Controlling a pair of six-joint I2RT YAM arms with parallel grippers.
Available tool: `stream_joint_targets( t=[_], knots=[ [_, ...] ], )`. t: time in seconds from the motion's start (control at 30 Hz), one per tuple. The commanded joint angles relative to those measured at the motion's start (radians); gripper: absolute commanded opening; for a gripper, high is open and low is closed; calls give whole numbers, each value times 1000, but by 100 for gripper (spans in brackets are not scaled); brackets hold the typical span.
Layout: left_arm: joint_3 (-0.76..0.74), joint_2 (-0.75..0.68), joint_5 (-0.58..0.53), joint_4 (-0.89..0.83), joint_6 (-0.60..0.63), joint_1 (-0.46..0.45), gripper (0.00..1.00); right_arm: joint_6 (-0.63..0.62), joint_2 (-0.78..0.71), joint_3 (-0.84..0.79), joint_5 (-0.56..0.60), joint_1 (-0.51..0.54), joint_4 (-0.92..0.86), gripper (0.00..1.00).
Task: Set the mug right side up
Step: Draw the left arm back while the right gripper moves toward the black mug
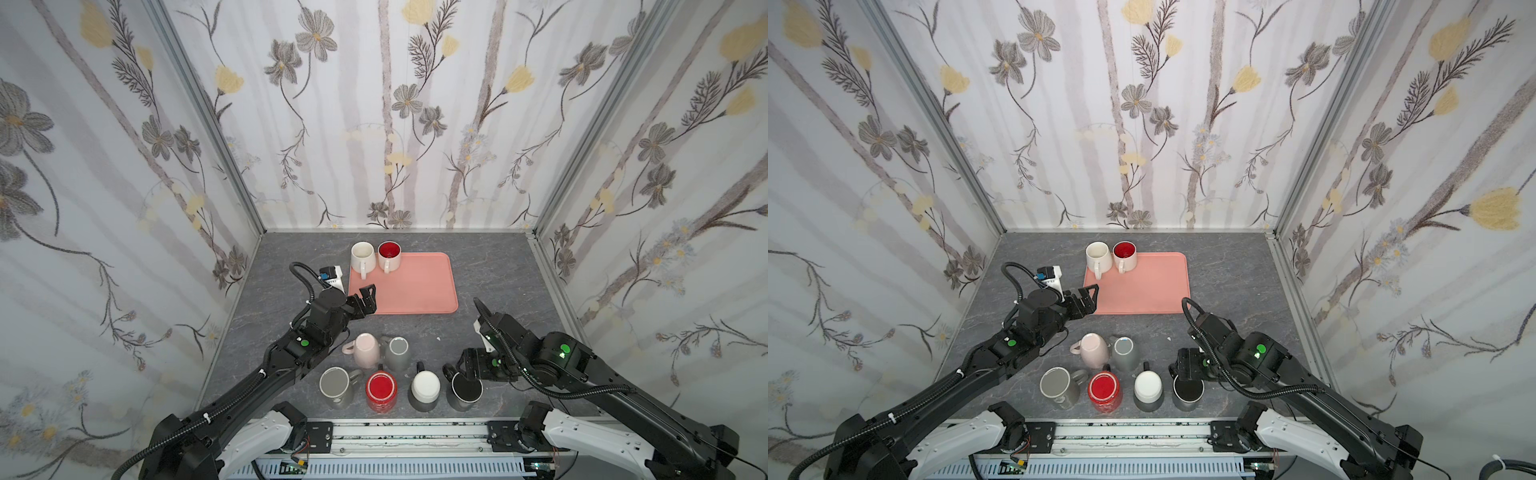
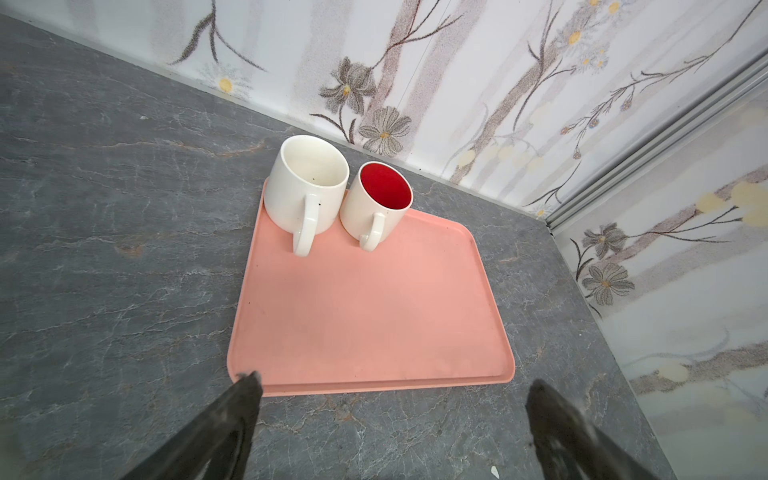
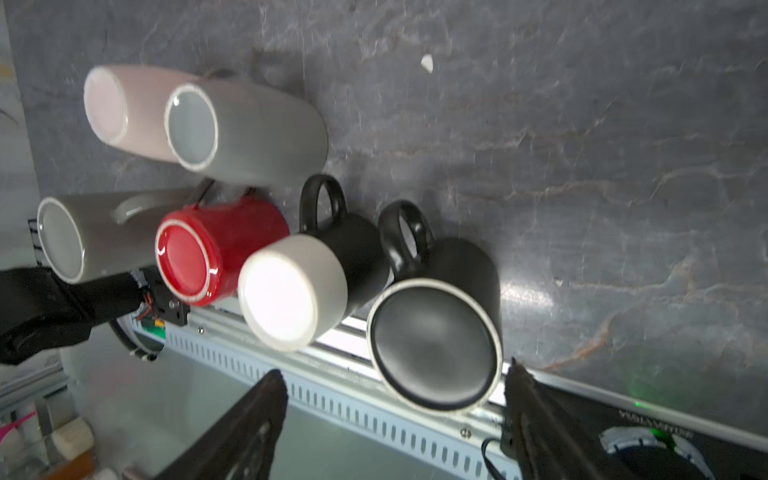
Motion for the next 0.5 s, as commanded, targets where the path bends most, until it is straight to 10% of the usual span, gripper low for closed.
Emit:
stream_joint_targets(
  t=[0.0, 0.47],
  knots=[
    [-9, -17, 2, 51, -25, 10, 100, 182, -60, -18, -55, 75, -100, 73],
    [-22, -6, 52, 66, -46, 44, 100, 307, 59, -239, -131, 385, 180, 52]
  ],
)
